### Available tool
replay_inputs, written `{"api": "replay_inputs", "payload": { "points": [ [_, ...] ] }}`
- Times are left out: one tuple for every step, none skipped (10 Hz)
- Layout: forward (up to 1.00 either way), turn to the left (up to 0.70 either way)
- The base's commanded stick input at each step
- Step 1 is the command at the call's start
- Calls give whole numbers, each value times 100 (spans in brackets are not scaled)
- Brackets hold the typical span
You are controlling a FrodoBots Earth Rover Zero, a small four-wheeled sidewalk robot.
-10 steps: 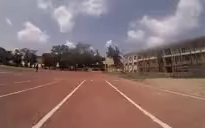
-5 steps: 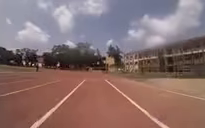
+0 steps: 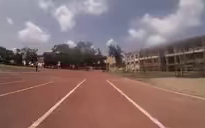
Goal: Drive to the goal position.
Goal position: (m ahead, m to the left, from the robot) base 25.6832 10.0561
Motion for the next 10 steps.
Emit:
{"api": "replay_inputs", "payload": {
  "points": [
    [70, 0],
    [70, 0],
    [70, 0],
    [70, 0],
    [70, 0],
    [70, 0],
    [70, 0],
    [70, 0],
    [70, 0],
    [70, 0]
  ]
}}
